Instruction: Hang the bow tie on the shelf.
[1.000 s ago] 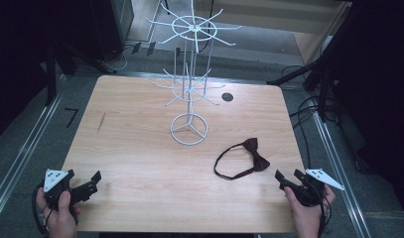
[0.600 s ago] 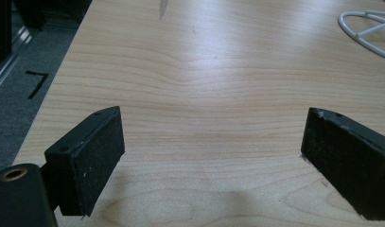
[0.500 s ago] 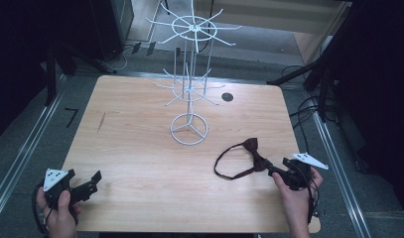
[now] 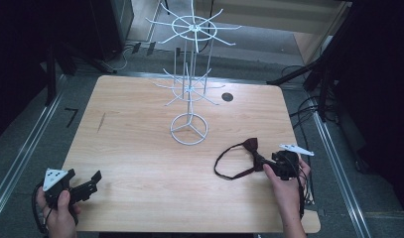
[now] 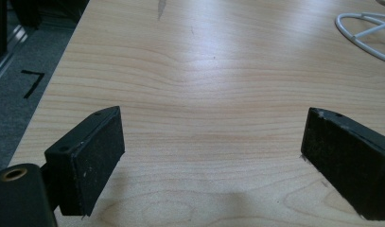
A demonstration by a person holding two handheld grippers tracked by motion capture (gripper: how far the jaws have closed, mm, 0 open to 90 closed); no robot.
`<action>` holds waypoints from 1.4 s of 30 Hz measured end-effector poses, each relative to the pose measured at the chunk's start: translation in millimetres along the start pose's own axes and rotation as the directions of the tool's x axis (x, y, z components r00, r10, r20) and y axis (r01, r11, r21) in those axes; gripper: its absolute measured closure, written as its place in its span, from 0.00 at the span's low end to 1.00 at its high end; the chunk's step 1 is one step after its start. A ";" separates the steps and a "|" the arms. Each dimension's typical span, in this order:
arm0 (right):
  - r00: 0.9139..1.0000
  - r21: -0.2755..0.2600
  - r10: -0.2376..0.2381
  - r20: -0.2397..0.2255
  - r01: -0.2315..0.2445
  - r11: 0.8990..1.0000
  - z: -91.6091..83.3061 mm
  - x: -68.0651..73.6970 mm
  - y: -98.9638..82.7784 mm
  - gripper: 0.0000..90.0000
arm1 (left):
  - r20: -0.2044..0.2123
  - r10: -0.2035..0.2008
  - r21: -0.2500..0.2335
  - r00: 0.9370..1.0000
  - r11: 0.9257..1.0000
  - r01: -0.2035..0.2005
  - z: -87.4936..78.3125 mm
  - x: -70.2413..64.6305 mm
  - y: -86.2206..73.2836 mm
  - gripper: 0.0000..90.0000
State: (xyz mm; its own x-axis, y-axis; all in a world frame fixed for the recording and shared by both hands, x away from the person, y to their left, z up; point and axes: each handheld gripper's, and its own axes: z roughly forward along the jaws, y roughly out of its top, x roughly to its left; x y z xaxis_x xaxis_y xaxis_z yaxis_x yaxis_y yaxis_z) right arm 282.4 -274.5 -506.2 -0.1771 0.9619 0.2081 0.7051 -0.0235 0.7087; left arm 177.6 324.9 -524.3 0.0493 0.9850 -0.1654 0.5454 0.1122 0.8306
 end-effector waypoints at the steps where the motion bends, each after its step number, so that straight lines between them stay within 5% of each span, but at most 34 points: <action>1: 1.000 0.005 0.000 0.003 0.000 1.000 2.6 3.0 3.0 0.42 | 0.002 -0.001 0.002 1.000 1.000 0.001 -0.1 0.3 0.1 0.08; 7: 1.000 0.047 -0.026 0.002 0.025 0.999 14.7 12.7 9.2 0.45 | 0.002 -0.006 -0.003 1.000 1.000 0.006 0.0 0.3 0.1 0.08; 14: 0.997 0.105 -0.047 0.056 0.041 0.994 31.8 17.2 9.9 0.57 | 0.003 -0.007 -0.002 1.000 1.000 0.007 0.3 0.4 0.2 0.08; 23: 0.997 0.138 -0.015 0.078 0.004 0.990 44.0 15.0 6.3 0.70 | 0.003 -0.004 -0.003 1.000 1.000 0.004 0.0 0.3 0.1 0.08; 29: 0.997 0.134 -0.032 0.069 0.022 0.991 43.4 16.2 5.0 0.83 | 0.001 -0.004 -0.002 1.000 1.000 0.004 0.2 0.3 0.2 0.08; 36: 0.996 0.117 -0.059 0.062 0.051 0.992 40.5 20.3 4.1 0.86 | 0.001 -0.005 -0.002 1.000 1.000 0.005 0.2 0.3 0.1 0.08; 42: 0.996 0.004 -0.088 0.020 0.087 0.996 27.1 32.1 4.9 0.87 | 0.000 -0.005 -0.003 1.000 1.000 0.005 0.2 0.2 0.1 0.08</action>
State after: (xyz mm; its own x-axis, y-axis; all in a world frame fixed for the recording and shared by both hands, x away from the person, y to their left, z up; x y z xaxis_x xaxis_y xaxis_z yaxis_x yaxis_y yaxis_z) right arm 298.8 -236.4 -514.4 -0.2246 0.9655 0.1320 0.6899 0.0619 0.7213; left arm 177.9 325.1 -524.3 0.0464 0.9844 -0.1700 0.5434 0.1179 0.8311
